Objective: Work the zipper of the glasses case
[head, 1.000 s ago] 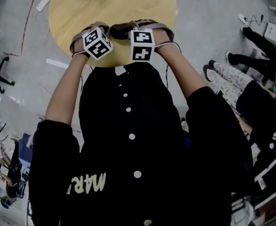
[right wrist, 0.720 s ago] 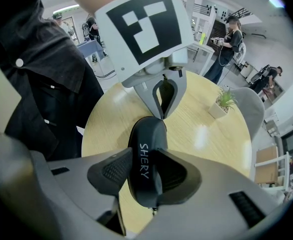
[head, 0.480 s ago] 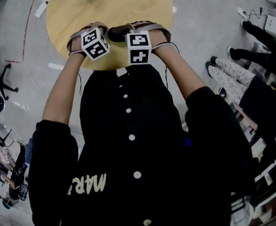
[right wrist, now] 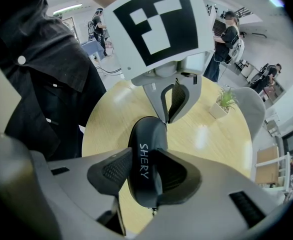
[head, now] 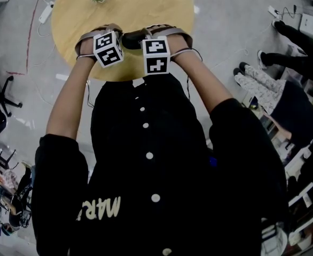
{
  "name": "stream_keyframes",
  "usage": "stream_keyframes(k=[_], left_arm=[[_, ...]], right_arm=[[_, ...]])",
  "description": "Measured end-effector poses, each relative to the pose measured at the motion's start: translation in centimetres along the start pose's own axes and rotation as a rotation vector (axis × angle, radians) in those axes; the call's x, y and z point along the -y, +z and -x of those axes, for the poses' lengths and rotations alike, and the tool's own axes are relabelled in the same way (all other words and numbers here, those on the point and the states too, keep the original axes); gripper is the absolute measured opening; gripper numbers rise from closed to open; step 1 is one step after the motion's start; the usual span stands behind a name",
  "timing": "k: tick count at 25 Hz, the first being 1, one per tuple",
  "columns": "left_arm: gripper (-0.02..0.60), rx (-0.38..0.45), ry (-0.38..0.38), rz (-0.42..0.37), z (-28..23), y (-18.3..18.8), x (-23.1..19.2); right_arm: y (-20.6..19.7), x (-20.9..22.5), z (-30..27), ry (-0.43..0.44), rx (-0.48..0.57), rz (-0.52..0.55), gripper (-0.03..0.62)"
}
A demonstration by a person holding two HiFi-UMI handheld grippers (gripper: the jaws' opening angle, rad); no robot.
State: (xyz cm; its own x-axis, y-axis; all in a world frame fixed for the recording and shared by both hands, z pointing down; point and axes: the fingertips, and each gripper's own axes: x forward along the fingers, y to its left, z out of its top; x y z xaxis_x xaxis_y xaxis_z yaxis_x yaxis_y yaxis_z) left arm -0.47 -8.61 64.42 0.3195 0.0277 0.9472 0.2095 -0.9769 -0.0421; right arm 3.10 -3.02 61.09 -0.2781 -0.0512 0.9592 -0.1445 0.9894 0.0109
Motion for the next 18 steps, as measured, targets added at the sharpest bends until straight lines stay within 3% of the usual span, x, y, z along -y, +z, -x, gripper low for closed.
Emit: stream_keyframes(k=[6, 15, 18], left_arm=[[0.009, -0.024, -0.002, -0.074, 0.0, 0.4, 0.2], [0.028, -0.032, 0.034, -0.011, 0.4, 0.3, 0.1], [0.087, -0.043, 0.043, 0.020, 1.5, -0.3, 0.5]], right_arm=[[0.1, -0.4, 0.0, -0.003, -0.005, 0.003, 0.163], [-0.2, -0.3, 0.5, -0.022, 0.034, -0.075, 0.163], [-0.8, 0.1, 1.0, -0.057, 0.059, -0.152, 0.183]])
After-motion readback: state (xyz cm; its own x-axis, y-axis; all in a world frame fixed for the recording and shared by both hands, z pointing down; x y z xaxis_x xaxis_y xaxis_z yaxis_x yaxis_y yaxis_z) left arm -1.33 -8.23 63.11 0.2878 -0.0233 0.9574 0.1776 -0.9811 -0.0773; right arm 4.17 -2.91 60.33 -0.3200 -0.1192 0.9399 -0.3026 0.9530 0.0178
